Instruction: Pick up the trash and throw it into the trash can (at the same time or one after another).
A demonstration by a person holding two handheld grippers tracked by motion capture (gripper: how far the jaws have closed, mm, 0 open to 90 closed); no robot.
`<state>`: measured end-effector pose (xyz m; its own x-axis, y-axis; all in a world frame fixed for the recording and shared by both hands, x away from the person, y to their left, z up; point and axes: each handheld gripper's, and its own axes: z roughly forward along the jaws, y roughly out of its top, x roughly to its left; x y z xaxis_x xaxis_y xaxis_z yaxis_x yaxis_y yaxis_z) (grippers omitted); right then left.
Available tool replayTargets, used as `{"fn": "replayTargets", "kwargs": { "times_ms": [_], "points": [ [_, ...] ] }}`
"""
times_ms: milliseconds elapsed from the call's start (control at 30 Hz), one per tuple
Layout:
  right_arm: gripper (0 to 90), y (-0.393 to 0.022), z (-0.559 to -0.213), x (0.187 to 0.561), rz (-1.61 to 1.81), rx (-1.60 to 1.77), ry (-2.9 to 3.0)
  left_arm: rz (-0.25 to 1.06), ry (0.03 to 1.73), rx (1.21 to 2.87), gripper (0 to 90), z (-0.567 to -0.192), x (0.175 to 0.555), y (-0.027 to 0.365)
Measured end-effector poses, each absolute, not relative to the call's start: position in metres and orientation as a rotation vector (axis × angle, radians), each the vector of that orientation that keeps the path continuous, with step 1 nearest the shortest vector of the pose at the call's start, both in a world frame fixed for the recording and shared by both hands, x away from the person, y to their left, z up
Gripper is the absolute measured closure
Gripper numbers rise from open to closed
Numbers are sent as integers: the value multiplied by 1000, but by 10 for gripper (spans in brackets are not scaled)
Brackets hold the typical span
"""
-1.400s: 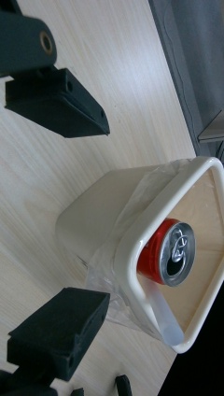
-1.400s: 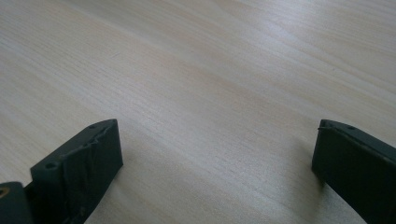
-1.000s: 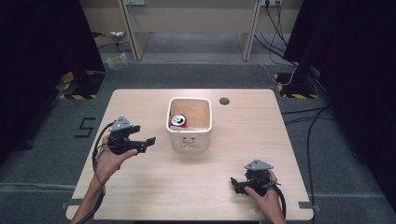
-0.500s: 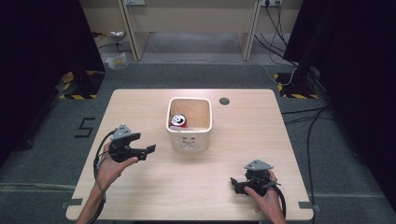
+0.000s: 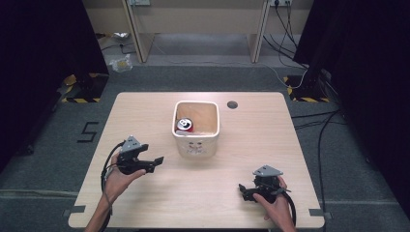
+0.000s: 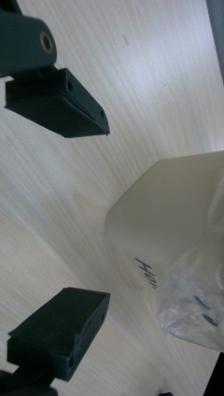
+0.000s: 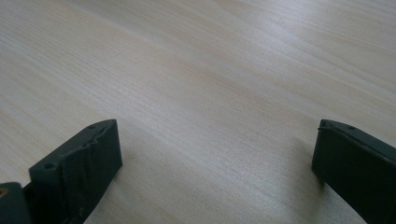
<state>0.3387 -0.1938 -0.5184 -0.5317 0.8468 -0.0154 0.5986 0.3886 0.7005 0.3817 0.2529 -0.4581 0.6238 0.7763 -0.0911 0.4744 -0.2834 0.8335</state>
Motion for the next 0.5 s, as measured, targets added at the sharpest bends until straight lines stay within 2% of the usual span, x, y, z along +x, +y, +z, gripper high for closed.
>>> {"fn": "replayTargets", "kwargs": {
  "times_ms": [500],
  "points": [
    [17, -194, -518, 339, 921, 1252, 2282, 411, 994, 1966, 159, -478, 376, 252]
  ]
}}
